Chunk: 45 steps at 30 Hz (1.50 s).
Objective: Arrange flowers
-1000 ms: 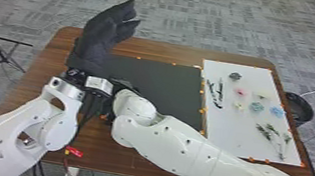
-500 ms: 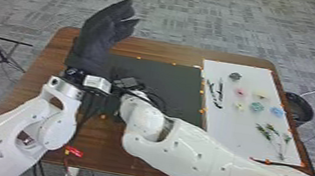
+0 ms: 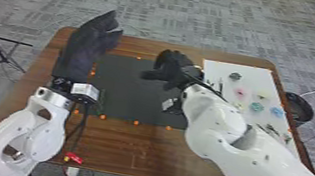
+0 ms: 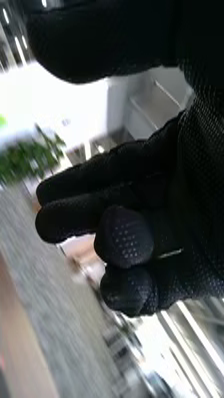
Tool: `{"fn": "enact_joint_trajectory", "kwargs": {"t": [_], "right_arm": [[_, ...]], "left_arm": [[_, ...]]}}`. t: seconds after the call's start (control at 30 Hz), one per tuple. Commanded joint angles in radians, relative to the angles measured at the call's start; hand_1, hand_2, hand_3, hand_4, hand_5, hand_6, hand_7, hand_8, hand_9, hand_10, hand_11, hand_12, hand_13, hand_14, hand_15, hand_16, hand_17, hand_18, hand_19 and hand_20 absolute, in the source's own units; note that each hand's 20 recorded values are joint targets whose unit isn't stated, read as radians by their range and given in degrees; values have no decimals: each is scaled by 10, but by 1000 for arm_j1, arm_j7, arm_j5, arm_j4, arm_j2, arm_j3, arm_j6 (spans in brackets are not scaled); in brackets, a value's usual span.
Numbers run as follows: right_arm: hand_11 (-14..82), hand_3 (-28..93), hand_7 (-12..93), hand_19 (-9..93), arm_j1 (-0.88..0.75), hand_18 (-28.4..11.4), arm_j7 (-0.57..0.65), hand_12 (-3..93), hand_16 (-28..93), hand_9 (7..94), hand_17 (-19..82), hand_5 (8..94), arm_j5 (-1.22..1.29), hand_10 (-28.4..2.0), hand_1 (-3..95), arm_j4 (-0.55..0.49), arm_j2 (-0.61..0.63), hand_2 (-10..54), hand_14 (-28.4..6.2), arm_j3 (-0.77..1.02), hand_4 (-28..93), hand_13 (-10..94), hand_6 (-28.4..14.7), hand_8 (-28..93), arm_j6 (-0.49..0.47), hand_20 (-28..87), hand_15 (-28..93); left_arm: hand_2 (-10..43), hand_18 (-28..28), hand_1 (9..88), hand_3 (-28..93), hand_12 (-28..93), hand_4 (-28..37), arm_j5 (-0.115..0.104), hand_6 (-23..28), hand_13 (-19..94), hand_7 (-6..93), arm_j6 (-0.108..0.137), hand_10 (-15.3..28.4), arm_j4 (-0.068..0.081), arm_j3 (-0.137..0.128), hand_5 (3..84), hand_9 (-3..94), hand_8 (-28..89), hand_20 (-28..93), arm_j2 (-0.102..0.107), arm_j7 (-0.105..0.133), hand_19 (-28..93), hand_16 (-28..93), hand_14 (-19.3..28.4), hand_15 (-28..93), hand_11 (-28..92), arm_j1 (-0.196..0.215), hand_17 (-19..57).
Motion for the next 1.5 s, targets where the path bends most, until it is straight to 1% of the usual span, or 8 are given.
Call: {"fn": "enact_joint_trajectory", "kwargs": {"t": [0.03,0.23,0.4,0.57,0.77,0.9,1.17,1.5], "right_arm": [[511,596,356,932,-390,-216,115,371,391,580,338,529,-96,-156,305,-63,468,-95,-131,378,-283,587,-78,-94,-19,580,839],[528,625,378,932,-574,-215,150,394,388,601,336,553,-136,-155,290,-38,527,-95,-130,555,-283,599,-68,-106,-112,573,836],[494,592,366,922,-709,-218,196,389,400,602,327,562,-130,-155,327,-41,546,-95,-127,668,-283,597,-67,-105,-185,556,817],[485,554,343,918,-843,-219,212,385,398,623,324,586,-105,-152,342,-70,569,-95,-125,787,-283,597,-66,-94,-204,548,810],[491,455,339,919,-1032,-220,206,397,401,629,325,596,-51,-151,381,-114,590,-95,-124,981,-283,603,-65,-88,-277,546,807],[493,393,340,919,-1156,-220,189,396,400,634,326,600,-10,-150,405,-142,604,-95,-125,1090,-283,606,-64,-89,-269,545,807],[499,372,340,927,-1193,-221,172,398,399,643,332,608,33,-147,410,-150,598,-95,-122,1103,-283,615,-62,-88,-270,539,806],[499,409,347,932,-1041,-217,169,396,398,652,339,618,17,-147,389,-127,594,-95,-119,911,-283,625,-58,-92,-232,534,805]], "left_arm": [[-16,195,281,654,196,-237,8,27,195,161,13,115,-22,-44,310,237,-74,123,5,-34,381,63,136,264,194,155,-95],[-16,195,282,652,196,-236,9,27,195,161,12,115,-26,-60,310,236,-74,123,2,-31,382,63,136,265,196,165,-95],[-15,195,283,650,196,-236,4,27,194,161,15,115,-19,-56,310,235,-74,123,7,-7,382,63,135,265,197,137,-96],[-15,195,283,649,195,-236,1,27,193,161,14,115,-17,-59,310,234,-74,123,10,-4,382,63,135,265,197,128,-96],[-15,195,282,650,195,-236,-3,27,194,163,19,115,-23,-76,310,234,-75,123,14,-2,382,63,135,265,198,144,-96],[-15,195,282,650,194,-236,-6,27,194,162,33,115,-32,-91,310,234,-75,123,19,-1,383,63,135,265,198,167,-96],[-14,195,283,650,194,-237,-6,28,194,162,31,116,-33,-86,311,235,-75,123,18,1,384,62,136,267,199,171,-96],[-13,195,282,651,194,-238,-8,28,194,161,28,116,-31,-83,311,235,-74,123,21,0,384,62,136,267,201,168,-96]]}}
